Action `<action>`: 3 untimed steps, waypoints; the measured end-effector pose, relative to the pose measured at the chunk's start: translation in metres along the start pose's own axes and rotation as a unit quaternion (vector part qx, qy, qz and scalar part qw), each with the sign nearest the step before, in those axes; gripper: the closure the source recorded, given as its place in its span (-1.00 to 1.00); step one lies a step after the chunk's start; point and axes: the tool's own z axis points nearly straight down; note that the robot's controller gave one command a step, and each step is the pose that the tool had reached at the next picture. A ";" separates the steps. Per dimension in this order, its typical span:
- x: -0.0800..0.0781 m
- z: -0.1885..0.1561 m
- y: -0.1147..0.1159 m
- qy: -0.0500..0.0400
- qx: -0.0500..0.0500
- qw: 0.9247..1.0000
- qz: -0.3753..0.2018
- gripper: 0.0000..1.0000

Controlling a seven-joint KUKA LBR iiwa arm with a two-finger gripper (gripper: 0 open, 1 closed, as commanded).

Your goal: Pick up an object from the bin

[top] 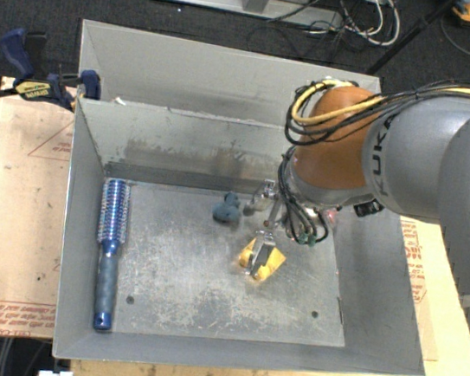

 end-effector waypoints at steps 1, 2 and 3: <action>0.013 0.025 -0.040 -0.011 0.001 0.990 -0.141 -1.00; 0.012 0.025 -0.040 -0.012 0.002 0.990 -0.141 1.00; 0.016 0.027 -0.041 -0.005 0.002 0.990 -0.141 -1.00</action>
Offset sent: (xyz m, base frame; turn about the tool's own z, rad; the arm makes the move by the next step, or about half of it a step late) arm -0.0201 -0.0408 -0.0308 -0.2844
